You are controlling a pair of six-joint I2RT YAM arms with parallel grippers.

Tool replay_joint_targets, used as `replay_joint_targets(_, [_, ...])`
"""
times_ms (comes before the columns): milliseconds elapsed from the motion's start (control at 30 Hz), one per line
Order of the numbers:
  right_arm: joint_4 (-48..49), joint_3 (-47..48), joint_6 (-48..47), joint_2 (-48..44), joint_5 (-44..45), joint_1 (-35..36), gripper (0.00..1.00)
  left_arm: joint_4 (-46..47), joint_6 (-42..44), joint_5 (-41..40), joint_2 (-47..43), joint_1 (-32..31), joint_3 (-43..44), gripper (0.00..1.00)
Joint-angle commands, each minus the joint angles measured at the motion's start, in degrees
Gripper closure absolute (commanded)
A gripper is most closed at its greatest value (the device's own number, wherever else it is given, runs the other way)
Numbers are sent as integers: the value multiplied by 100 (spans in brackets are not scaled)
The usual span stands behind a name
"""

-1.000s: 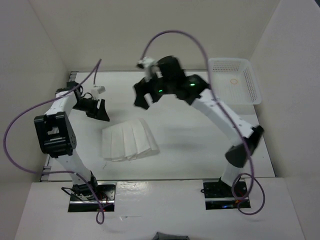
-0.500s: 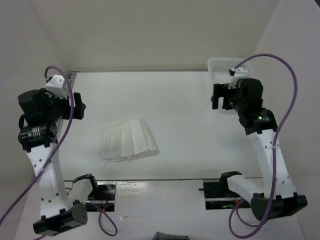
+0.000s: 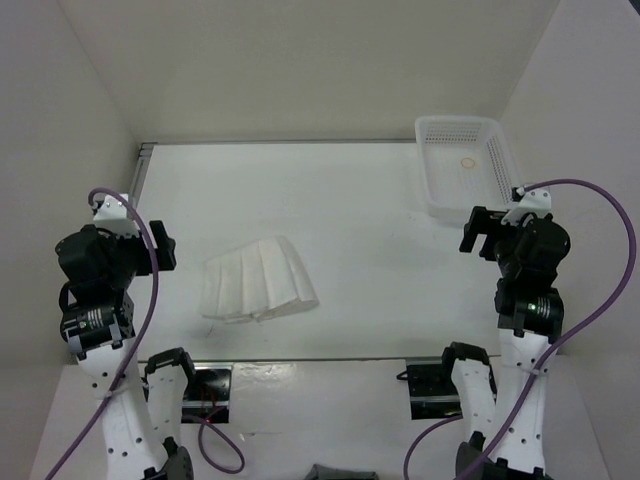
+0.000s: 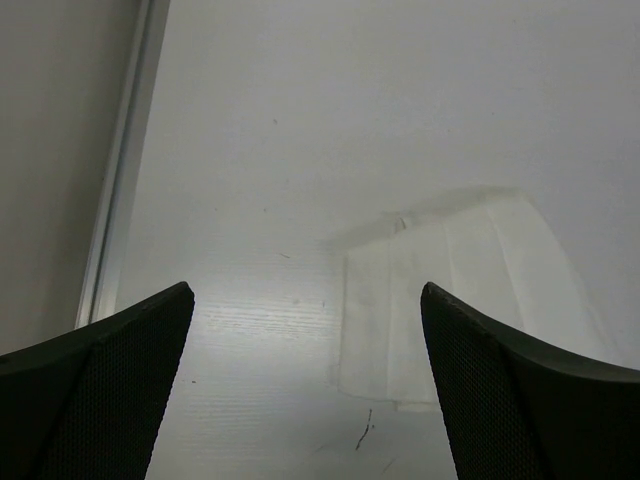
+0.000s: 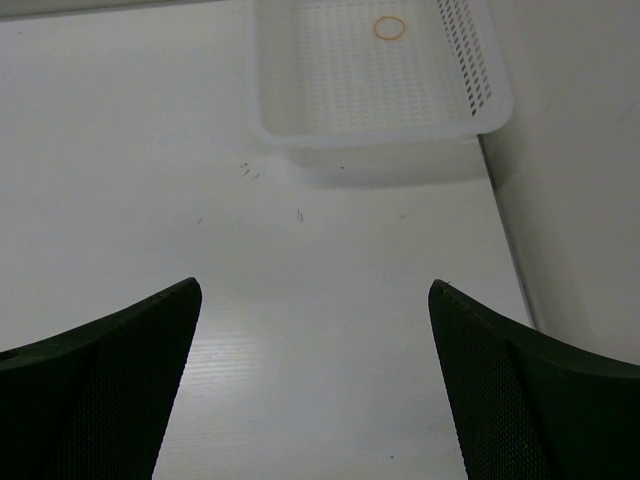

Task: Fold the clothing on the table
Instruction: Fold the skirt

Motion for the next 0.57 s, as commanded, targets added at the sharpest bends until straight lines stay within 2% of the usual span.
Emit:
replay_joint_targets(0, [243,-50,-122,-218,-270,-208,2,238,21,233,92,70,-136,0])
replay_joint_targets(133, [243,-50,-122,-157,-200,-262,2,238,74,479,-13,201,-137,0])
replay_joint_targets(533, [243,-103,-174,-104,-340,-262,2,238,144,541,-101,263,-137,0])
